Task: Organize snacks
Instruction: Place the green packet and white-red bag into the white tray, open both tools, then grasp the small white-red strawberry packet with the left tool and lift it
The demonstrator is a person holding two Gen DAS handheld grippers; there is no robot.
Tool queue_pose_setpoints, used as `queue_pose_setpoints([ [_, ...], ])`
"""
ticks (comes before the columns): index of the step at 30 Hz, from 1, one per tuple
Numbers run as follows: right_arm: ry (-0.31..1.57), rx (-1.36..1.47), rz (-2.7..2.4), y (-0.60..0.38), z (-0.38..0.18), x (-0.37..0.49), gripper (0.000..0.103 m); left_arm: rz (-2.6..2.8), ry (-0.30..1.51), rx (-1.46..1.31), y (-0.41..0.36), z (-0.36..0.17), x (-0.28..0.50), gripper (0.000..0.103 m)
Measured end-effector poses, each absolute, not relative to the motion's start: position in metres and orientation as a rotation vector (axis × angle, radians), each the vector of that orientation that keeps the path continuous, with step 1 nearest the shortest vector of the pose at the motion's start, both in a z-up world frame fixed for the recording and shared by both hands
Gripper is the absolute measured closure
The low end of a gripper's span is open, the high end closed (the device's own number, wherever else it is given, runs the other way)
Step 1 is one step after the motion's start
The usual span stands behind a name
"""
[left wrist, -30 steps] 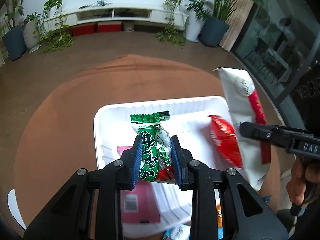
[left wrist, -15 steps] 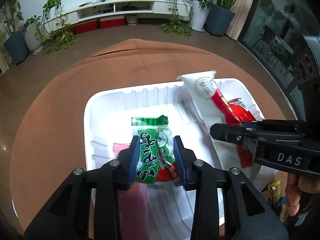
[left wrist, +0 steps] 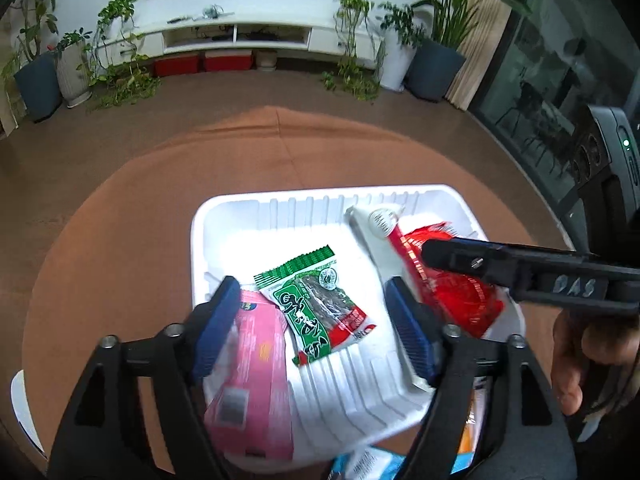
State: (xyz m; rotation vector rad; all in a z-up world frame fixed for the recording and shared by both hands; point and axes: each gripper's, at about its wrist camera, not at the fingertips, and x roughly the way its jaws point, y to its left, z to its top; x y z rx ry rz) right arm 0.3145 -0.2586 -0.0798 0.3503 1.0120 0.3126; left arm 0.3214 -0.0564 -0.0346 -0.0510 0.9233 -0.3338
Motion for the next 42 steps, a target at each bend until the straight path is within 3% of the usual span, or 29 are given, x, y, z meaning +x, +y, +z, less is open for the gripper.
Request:
queue_pose_setpoints([
  [3, 0.933, 0.401, 0.348, -0.272, -0.054, 0.294, 0.031, -0.336, 0.887, -0.064, -0.046, -0.012, 0.295, 0.004],
  [5, 0.866, 0.437, 0.375, -0.283, -0.037, 0.275, 0.018, -0.329, 0.861, -0.050, -0.040, 0.002, 0.275, 0.000],
  [8, 0.767, 0.479, 0.379, -0.301, -0.019, 0.236, 0.008, -0.315, 0.849, -0.038, -0.025, 0.010, 0.242, 0.000],
  [13, 0.700, 0.478, 0.342, -0.319, -0.018, 0.163, 0.007, -0.251, 0.828, 0.069, -0.015, -0.005, 0.176, 0.000],
  [16, 0.680, 0.508, 0.315, -0.323, -0.030, 0.117, 0.007, -0.201, 0.944, 0.065, -0.014, -0.028, 0.147, 0.000],
  [19, 0.687, 0.509, 0.286, -0.319, -0.045, 0.081, 0.007, -0.157, 0.947, 0.113, -0.019, -0.046, 0.120, 0.000],
  [28, 0.793, 0.450, 0.218, -0.300, -0.078, 0.041, 0.012, -0.137, 1.004, 0.178, -0.037, -0.072, 0.112, 0.001],
  [29, 0.799, 0.455, 0.212, -0.301, -0.080, 0.041, 0.012, -0.143, 1.012, 0.187, -0.039, -0.074, 0.111, 0.005],
  [32, 0.805, 0.455, 0.212, -0.302, -0.081, 0.039, 0.012, -0.162, 1.055, 0.190, -0.044, -0.082, 0.112, 0.032],
  [42, 0.820, 0.416, 0.207, -0.294, -0.082, 0.030, 0.012, -0.225, 1.060, 0.184, -0.053, -0.083, 0.110, 0.067],
])
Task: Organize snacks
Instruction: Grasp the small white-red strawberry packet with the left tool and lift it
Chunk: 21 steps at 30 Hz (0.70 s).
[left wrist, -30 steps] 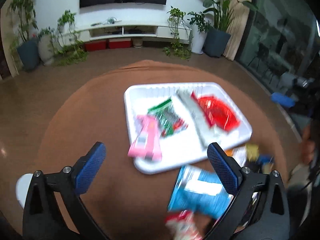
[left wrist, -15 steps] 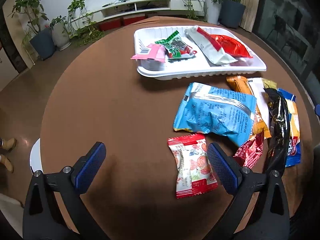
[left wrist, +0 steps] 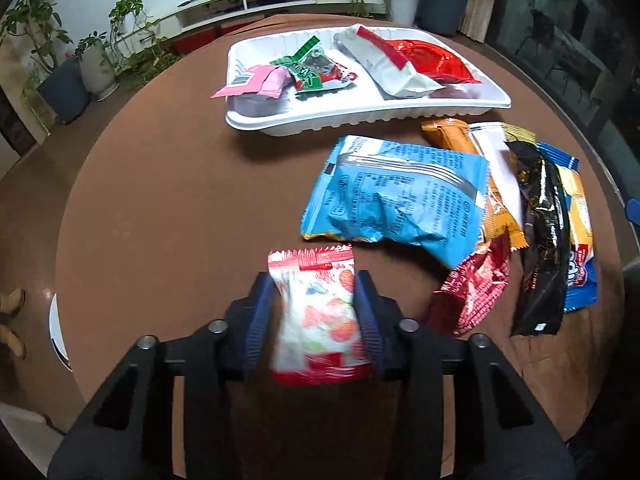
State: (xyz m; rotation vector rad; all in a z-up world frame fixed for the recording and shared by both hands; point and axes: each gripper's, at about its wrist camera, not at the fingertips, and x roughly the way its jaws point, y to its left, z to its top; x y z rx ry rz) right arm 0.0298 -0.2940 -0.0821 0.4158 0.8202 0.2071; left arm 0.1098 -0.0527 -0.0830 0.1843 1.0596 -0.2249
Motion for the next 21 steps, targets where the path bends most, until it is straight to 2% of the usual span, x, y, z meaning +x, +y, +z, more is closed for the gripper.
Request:
queue_pose_setpoints([
  [15, 0.883, 0.373, 0.191, -0.282, -0.098, 0.024, 0.013, -0.279, 1.057, 0.154, -0.049, -0.080, 0.103, 0.071],
  [21, 0.942, 0.419, 0.125, -0.296, -0.118, 0.035, 0.026, -0.301, 1.047, 0.136, -0.044, -0.079, 0.096, 0.073],
])
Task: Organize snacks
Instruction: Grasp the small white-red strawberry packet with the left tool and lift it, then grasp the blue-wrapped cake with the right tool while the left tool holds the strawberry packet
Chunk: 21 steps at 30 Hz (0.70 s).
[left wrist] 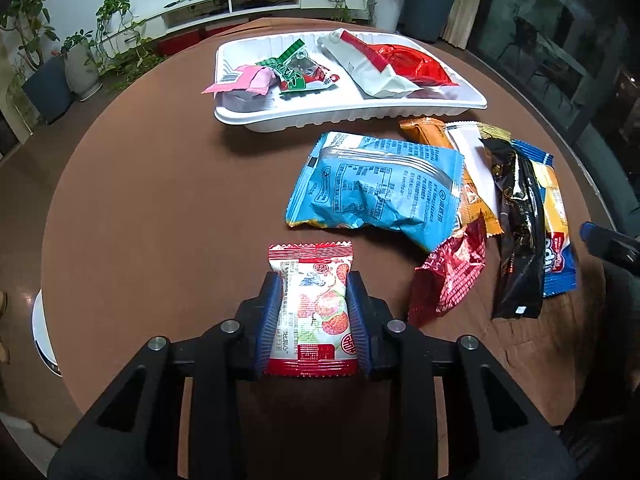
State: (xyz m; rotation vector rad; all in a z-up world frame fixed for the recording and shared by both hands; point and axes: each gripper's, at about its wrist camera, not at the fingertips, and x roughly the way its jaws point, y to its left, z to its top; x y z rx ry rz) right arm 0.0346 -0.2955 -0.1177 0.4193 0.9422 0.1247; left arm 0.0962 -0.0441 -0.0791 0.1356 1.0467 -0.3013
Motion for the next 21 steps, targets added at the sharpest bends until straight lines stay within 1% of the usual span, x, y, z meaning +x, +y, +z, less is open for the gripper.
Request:
queue_pose_setpoints([
  [2, 0.958, 0.434, 0.103, -0.302, -0.122, 0.039, 0.029, -0.307, 1.045, 0.125, -0.042, -0.079, 0.095, 0.073],
  [9, 1.018, 0.419, 0.075, -0.300, -0.134, 0.061, 0.030, -0.325, 1.034, 0.085, -0.036, -0.076, 0.090, 0.074],
  [11, 1.039, 0.395, 0.072, -0.296, -0.138, 0.066, 0.036, -0.326, 1.031, 0.078, -0.035, -0.076, 0.088, 0.074],
  [15, 1.036, 0.323, 0.044, -0.289, -0.137, 0.074, 0.037, -0.330, 1.029, 0.064, -0.033, -0.077, 0.086, 0.074],
  [17, 1.037, 0.283, 0.029, -0.286, -0.137, 0.079, 0.041, -0.333, 1.029, 0.059, -0.032, -0.078, 0.085, 0.074],
  [21, 1.043, 0.202, 0.011, -0.276, -0.138, 0.085, 0.045, -0.338, 1.030, 0.053, -0.034, -0.079, 0.084, 0.074],
])
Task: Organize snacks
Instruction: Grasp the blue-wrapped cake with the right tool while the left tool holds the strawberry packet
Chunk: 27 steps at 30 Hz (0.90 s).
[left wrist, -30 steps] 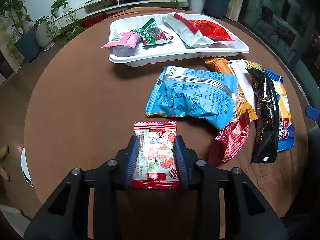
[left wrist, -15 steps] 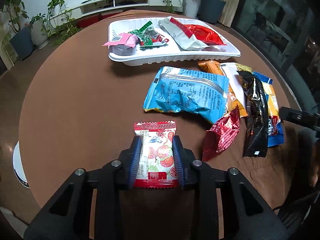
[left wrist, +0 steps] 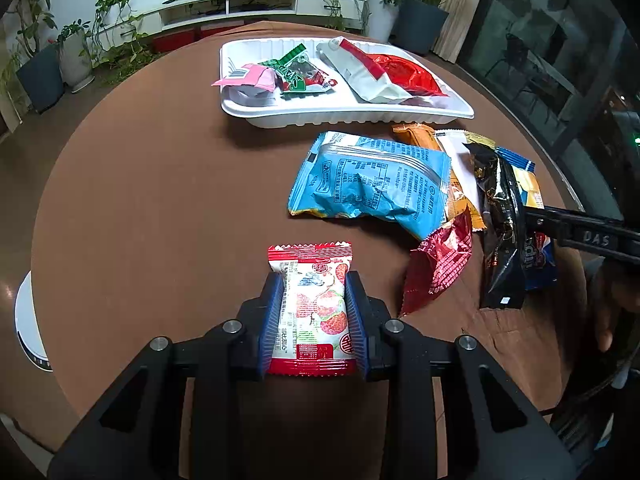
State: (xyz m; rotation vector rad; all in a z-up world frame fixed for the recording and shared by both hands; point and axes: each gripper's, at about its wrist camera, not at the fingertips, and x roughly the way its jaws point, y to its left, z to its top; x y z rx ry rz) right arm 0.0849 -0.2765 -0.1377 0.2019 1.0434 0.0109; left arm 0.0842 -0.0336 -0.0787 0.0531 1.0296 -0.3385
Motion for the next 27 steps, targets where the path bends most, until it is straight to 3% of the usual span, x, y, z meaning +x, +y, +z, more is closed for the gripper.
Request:
queue_pose_setpoints([
  [4, 1.043, 0.096, -0.003, -0.266, -0.139, 0.081, 0.050, -0.337, 1.029, 0.051, -0.033, -0.079, 0.084, 0.074],
  [10, 1.051, 0.056, -0.017, -0.271, -0.138, 0.073, 0.073, -0.343, 1.027, 0.044, -0.033, -0.078, 0.082, 0.074],
  [27, 0.993, 0.199, 0.050, -0.291, -0.110, 0.046, 0.076, -0.349, 0.999, -0.023, -0.023, -0.067, 0.081, 0.074],
])
